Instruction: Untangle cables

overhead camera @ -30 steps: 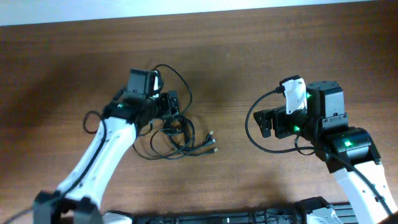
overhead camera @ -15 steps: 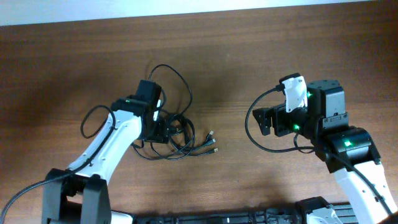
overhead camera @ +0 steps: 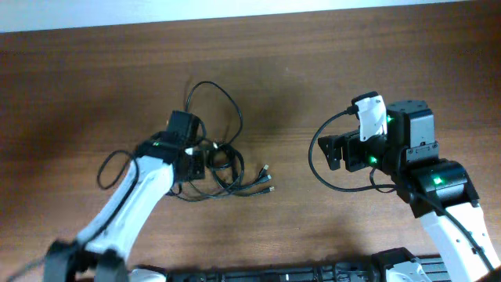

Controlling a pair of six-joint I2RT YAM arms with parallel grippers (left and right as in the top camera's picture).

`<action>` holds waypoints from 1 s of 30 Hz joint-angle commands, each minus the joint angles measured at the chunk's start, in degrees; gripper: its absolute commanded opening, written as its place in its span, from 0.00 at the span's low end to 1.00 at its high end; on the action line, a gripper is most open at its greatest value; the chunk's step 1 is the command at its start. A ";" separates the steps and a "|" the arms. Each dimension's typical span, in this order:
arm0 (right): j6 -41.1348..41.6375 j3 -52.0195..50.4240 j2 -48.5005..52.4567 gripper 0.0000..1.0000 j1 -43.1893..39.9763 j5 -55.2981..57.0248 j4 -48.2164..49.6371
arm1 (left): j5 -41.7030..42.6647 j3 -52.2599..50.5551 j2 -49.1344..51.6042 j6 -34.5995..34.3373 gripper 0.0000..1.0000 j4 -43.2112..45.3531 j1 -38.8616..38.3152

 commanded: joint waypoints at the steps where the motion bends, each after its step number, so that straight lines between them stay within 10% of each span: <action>1: -0.37 0.04 0.04 0.99 -0.15 -0.33 -0.04 | -9.29 -0.02 -8.76 -13.99 0.00 -2.03 -0.02; 5: -0.37 0.04 0.04 0.99 -0.15 -0.33 -0.02 | -9.09 -0.74 -9.73 -14.86 0.01 -8.96 -0.02; 9: -0.37 0.04 0.04 0.99 -0.15 -0.31 0.00 | -1.73 -1.68 -9.70 -14.84 0.79 -11.43 -0.02; 13: -0.39 0.04 0.04 0.99 -0.15 -0.31 0.00 | 3.87 -1.68 -9.70 -17.14 0.91 -8.26 -0.02; 17: -0.39 0.04 0.04 0.99 -0.15 -0.31 0.00 | 9.88 -1.68 -9.66 -17.86 0.88 0.42 -0.02; 22: -0.37 0.04 0.04 0.99 -0.15 -0.31 0.00 | 14.29 -1.68 -5.62 -45.38 0.67 6.19 -3.23; 30: -0.42 0.04 0.04 0.99 -0.15 -0.26 -0.04 | 15.52 -1.68 7.43 -51.69 0.45 19.08 -11.17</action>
